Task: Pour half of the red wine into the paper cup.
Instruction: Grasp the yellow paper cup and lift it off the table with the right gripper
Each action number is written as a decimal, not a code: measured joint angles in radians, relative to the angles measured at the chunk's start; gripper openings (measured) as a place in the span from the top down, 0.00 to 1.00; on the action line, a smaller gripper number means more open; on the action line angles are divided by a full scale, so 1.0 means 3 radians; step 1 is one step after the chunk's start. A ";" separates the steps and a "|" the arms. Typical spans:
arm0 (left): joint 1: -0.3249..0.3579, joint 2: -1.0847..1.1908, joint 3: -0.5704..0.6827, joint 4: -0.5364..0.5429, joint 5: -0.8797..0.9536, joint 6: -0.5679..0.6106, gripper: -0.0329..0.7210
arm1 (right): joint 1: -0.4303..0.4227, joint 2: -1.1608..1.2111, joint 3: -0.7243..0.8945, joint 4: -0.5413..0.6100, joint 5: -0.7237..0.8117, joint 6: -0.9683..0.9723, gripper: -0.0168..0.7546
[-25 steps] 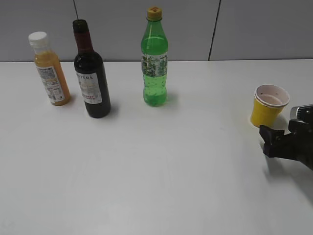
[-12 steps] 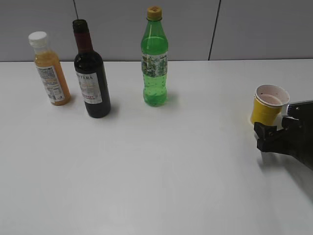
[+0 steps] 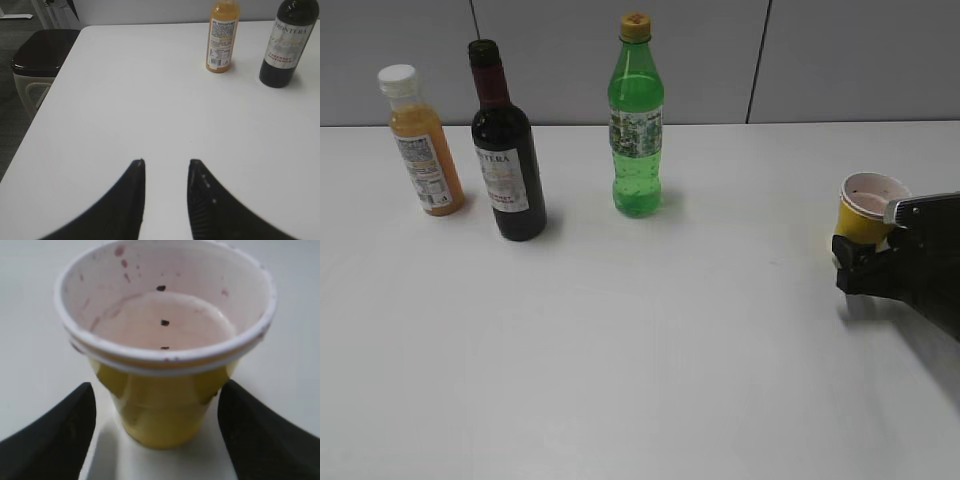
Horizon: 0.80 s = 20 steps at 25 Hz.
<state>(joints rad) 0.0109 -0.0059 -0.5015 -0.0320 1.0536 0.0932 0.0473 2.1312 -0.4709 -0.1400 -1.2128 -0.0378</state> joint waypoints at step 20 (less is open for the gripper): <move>0.0000 0.0000 0.0000 0.0000 0.0000 0.0000 0.65 | 0.0000 0.0290 -0.0257 0.0000 -0.0006 0.0000 0.23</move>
<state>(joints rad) 0.0109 -0.0059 -0.5015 -0.0320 1.0536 0.0932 0.0473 2.2181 -0.5480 -0.1400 -1.2146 -0.0378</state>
